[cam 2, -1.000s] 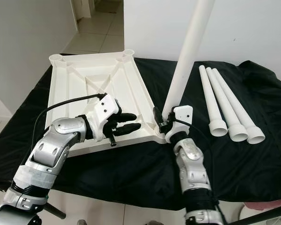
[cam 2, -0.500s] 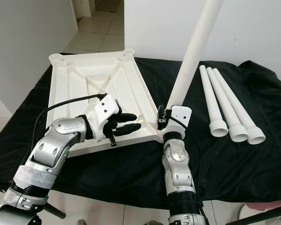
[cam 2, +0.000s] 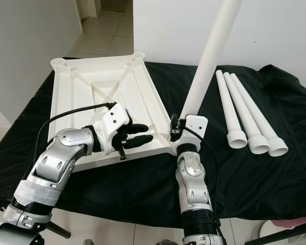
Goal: Building children table
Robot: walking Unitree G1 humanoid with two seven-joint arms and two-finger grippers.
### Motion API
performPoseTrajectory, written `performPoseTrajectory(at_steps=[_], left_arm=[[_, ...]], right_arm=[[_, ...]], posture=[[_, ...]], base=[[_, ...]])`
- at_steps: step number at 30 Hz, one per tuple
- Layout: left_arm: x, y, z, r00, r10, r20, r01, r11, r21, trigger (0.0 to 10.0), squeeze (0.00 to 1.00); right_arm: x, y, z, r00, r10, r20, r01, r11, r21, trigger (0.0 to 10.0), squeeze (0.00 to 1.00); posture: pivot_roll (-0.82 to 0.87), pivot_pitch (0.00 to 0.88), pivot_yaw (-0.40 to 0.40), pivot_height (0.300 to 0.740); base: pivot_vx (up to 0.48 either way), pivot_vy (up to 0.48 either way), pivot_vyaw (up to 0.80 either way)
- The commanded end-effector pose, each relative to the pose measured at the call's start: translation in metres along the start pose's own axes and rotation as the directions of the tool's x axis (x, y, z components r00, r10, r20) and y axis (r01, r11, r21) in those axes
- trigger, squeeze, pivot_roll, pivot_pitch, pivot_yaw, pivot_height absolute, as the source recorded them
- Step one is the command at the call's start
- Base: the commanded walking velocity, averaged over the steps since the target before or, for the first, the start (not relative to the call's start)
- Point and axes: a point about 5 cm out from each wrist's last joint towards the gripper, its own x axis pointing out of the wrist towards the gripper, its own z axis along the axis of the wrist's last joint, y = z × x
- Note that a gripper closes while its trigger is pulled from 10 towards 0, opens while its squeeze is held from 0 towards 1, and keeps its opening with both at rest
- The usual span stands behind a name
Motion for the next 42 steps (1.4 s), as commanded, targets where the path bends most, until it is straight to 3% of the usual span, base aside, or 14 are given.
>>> performPoseTrajectory(at_steps=[1,10,11,12,13,17,20,24,34,35,36,38,40,42], left_arm=[[0.002,0.003,-0.003,0.997,0.074,-0.007,-0.074,0.997,-0.004,10.0,0.00],[0.003,0.003,-0.003,0.997,0.079,-0.005,-0.079,0.997,-0.004,10.0,0.00],[0.003,0.003,-0.004,0.997,0.080,-0.005,-0.080,0.997,-0.005,10.0,0.00],[0.003,0.003,-0.004,0.997,0.080,-0.005,-0.080,0.997,-0.005,10.0,0.00],[0.003,0.003,-0.004,0.997,0.080,-0.004,-0.080,0.997,-0.004,10.0,0.00],[0.003,0.003,-0.003,0.996,0.084,-0.002,-0.084,0.996,-0.005,10.0,0.00],[0.003,0.003,-0.003,0.996,0.084,-0.002,-0.084,0.996,-0.004,10.0,0.00],[0.001,0.005,-0.003,0.996,0.095,-0.005,-0.095,0.996,-0.002,10.0,0.00],[0.000,0.004,-0.002,0.995,0.099,-0.003,-0.099,0.995,0.001,10.0,0.00],[0.000,0.003,-0.002,0.995,0.097,-0.002,-0.097,0.995,0.002,10.0,0.00],[0.000,0.003,-0.002,0.995,0.098,-0.002,-0.098,0.995,0.001,10.0,0.00],[0.000,0.003,-0.002,0.995,0.098,-0.002,-0.098,0.995,0.001,10.0,0.00],[0.000,0.003,-0.002,0.995,0.100,-0.002,-0.100,0.995,0.000,10.0,0.00],[0.000,0.003,-0.002,0.995,0.101,-0.001,-0.101,0.995,0.000,10.0,0.00]], right_arm=[[-0.002,-0.003,0.000,1.000,0.013,-0.007,-0.013,1.000,0.027,10.0,1.00],[-0.004,-0.014,0.006,0.993,0.120,0.016,-0.119,0.993,-0.019,10.0,1.00],[-0.006,-0.016,0.006,0.982,0.189,0.006,-0.189,0.982,-0.025,10.0,0.22],[-0.006,-0.016,0.006,0.982,0.189,0.006,-0.189,0.982,-0.025,10.0,0.22],[-0.007,-0.017,0.007,0.966,0.259,0.002,-0.259,0.965,-0.042,10.0,0.00],[-0.007,-0.026,0.006,0.896,0.443,-0.037,-0.444,0.891,-0.092,10.0,0.00],[-0.006,-0.027,0.007,0.888,0.458,-0.043,-0.460,0.883,-0.094,10.0,0.00],[0.002,-0.034,0.007,0.840,0.535,-0.091,-0.543,0.832,-0.114,10.0,0.00],[0.012,-0.042,0.006,0.821,0.556,-0.132,-0.571,0.807,-0.153,10.0,0.00],[0.014,-0.044,0.004,0.813,0.566,-0.138,-0.582,0.799,-0.150,8.5,0.00],[0.014,-0.044,0.003,0.810,0.569,-0.142,-0.586,0.797,-0.149,4.7,0.00],[0.014,-0.044,0.003,0.810,0.569,-0.142,-0.586,0.797,-0.149,4.7,0.00],[0.014,-0.046,0.001,0.810,0.568,-0.145,-0.585,0.798,-0.143,0.0,0.00],[0.014,-0.048,0.000,0.810,0.568,-0.145,-0.585,0.799,-0.138,0.0,0.00]], posture=[[-0.09,0.000,-0.004,0.740],[-0.08,0.000,-0.012,0.740],[-0.08,0.000,-0.015,0.740],[-0.08,0.000,-0.015,0.740],[-0.08,0.000,-0.015,0.740],[-0.08,0.000,-0.017,0.740],[-0.08,0.000,-0.017,0.740],[-0.07,0.000,-0.020,0.740],[-0.05,0.000,-0.029,0.740],[-0.05,0.000,-0.030,0.740],[-0.05,0.000,-0.031,0.740],[-0.05,0.000,-0.031,0.740],[-0.05,0.000,-0.031,0.740],[-0.05,0.000,-0.028,0.740]], base=[[0.000,0.000,0.00],[0.000,0.000,0.00],[0.000,0.000,0.00],[0.000,0.000,0.00],[0.000,0.000,0.00],[0.000,0.000,0.00],[0.000,0.000,0.00],[0.000,0.000,0.00],[0.000,0.000,0.00],[0.000,0.000,0.00],[0.000,0.000,0.00],[0.000,0.000,0.00],[0.000,0.000,0.00],[0.000,0.000,0.00]])
